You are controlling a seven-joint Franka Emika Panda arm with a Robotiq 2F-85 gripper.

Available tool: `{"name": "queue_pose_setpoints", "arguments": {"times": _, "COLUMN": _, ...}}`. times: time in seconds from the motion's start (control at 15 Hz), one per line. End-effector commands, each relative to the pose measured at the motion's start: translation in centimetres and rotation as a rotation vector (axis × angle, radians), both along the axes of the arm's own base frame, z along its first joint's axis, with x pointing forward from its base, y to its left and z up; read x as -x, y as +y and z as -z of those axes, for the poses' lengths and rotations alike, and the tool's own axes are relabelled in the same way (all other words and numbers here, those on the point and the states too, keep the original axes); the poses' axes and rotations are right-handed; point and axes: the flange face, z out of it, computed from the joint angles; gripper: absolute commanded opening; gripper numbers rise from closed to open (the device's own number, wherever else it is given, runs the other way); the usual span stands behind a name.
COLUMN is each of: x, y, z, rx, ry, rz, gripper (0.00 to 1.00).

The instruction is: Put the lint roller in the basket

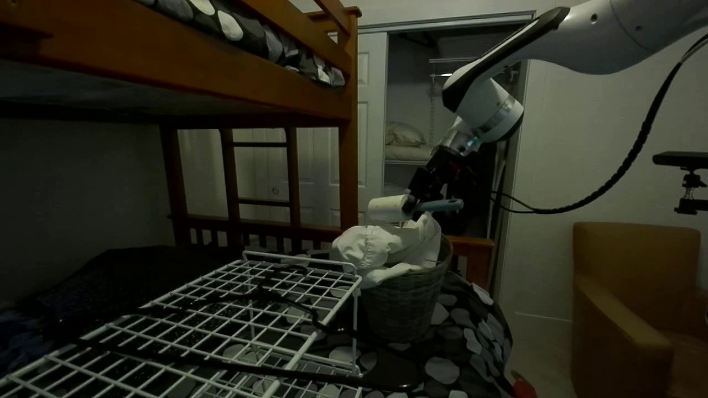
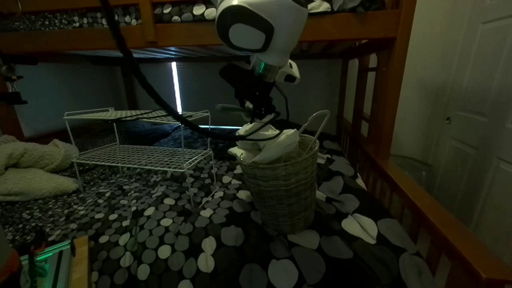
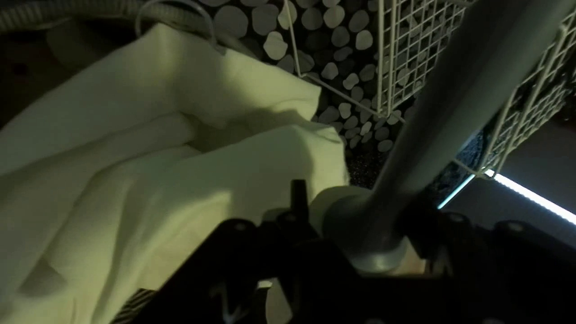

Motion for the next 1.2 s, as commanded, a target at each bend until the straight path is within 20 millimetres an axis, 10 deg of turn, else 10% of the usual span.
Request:
{"name": "queue_pose_setpoints", "arguments": {"times": 0.0, "x": -3.2, "y": -2.2, "z": 2.0, "rx": 0.008, "ry": 0.034, "rz": 0.036, "gripper": 0.27}}
{"name": "queue_pose_setpoints", "arguments": {"times": 0.53, "x": -10.5, "y": 2.3, "z": 11.9, "rx": 0.026, "ry": 0.181, "rz": 0.02, "gripper": 0.27}}
{"name": "queue_pose_setpoints", "arguments": {"times": 0.87, "x": -7.2, "y": -1.2, "z": 16.8, "rx": 0.011, "ry": 0.286, "rz": 0.187, "gripper": 0.27}}
{"name": "queue_pose_setpoints", "arguments": {"times": 0.93, "x": -6.2, "y": -2.2, "z": 17.2, "rx": 0.017, "ry": 0.298, "rz": 0.206, "gripper": 0.77}}
{"name": "queue_pose_setpoints", "arguments": {"times": 1.13, "x": -4.6, "y": -3.6, "z": 14.1, "rx": 0.045, "ry": 0.227, "rz": 0.206, "gripper": 0.94}}
